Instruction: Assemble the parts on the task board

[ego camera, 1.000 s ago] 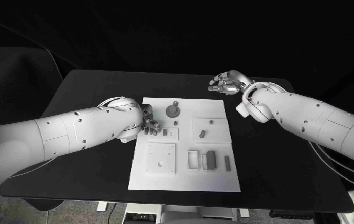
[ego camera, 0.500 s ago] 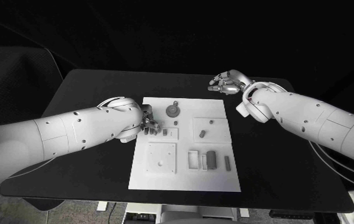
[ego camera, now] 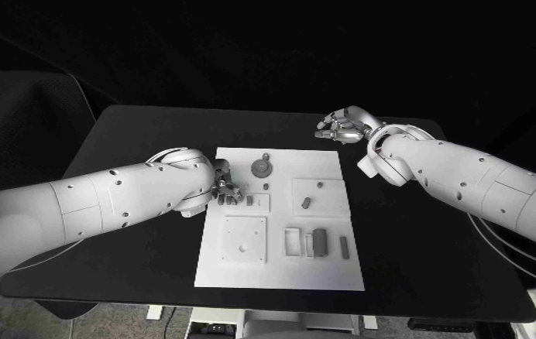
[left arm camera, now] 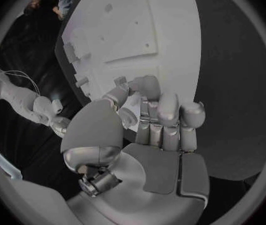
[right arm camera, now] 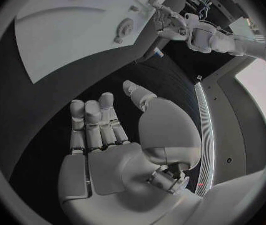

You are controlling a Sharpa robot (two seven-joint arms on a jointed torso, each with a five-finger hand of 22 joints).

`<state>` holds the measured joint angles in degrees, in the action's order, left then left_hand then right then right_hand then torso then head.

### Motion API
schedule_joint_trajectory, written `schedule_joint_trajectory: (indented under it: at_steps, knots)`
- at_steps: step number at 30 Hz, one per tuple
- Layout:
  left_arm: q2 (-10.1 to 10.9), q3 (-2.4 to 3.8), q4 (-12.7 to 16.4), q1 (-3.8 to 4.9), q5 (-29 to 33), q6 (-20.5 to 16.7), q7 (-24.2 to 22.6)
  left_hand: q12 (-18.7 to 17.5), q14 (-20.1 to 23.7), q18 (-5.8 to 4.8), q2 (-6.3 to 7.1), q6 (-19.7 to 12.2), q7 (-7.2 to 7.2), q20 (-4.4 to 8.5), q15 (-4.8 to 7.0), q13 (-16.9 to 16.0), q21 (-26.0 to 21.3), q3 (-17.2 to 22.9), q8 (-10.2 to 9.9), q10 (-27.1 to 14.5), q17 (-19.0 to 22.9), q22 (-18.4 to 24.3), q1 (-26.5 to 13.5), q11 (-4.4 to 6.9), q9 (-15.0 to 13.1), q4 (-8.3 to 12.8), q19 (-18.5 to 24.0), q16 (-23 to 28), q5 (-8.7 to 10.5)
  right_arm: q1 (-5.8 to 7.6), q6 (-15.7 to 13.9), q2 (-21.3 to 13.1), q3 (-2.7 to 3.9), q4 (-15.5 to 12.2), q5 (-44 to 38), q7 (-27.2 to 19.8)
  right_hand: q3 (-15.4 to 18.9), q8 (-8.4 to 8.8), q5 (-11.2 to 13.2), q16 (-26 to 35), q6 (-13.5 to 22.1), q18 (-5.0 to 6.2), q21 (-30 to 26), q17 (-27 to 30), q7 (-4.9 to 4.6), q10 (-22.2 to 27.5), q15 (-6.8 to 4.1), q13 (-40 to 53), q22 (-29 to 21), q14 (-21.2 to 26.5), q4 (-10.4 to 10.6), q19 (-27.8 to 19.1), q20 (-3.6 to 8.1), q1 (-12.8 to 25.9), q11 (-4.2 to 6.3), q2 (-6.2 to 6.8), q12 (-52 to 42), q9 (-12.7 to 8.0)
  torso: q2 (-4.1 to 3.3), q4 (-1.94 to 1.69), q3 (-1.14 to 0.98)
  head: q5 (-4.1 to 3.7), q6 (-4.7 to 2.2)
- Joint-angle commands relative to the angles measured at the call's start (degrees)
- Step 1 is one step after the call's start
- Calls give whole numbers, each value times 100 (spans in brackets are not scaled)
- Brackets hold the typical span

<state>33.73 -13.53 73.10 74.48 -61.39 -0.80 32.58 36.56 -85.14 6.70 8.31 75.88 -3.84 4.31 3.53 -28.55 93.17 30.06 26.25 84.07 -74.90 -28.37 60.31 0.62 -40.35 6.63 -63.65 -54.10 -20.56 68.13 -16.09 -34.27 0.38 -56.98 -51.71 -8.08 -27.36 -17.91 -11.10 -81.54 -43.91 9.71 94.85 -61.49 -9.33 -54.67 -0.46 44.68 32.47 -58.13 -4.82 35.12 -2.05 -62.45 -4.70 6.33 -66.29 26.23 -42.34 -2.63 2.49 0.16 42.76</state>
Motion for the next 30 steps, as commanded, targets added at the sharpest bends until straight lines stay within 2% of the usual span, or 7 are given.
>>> schedule_joint_trajectory:
  at_steps: [1, 20, 30]
  knots:
    - [23, -6, 3, -4, 52, 0, 6, 22, -47, 500, 20, -37, 3, -3, 208, -6, -28, -8, -20, 253, -1, 6, 13, 10, -6, 26, 44, -21, 36, -5, 85, -5, 0, -4, -7, -23, -6, -27, 29, 21, 10, -69, 117, 6, -43, 37, -12, -6, -10, 46, 25, -42, 11, 66, -12, -7, -14, -8, 1, -2, 5, -3, 0]
    - [40, -5, 7, -5, 125, -40, -17, 27, 25, 494, 34, -166, -35, -9, 194, -18, -52, -43, -66, 177, 25, 16, -16, -11, -5, 40, 99, -24, 59, -9, 92, -11, 0, -7, -7, -19, -8, -27, 29, 20, 11, -69, 117, 7, -43, 38, -12, -7, -11, 47, 24, -43, 12, 69, -12, -7, -15, -8, 0, 0, 4, -4, 5]
    - [35, -5, 0, -5, 136, -148, -37, 66, 80, 490, 25, -370, -100, -12, 185, -48, -62, -79, -156, 119, 50, 19, -26, -23, 14, 50, 140, -53, 133, -11, 93, -15, 0, -11, -7, -18, -8, -27, 29, 20, 11, -69, 117, 8, -43, 39, -12, -8, -11, 47, 24, -43, 12, 70, -12, -7, -15, -8, -1, 0, 1, -6, 6]
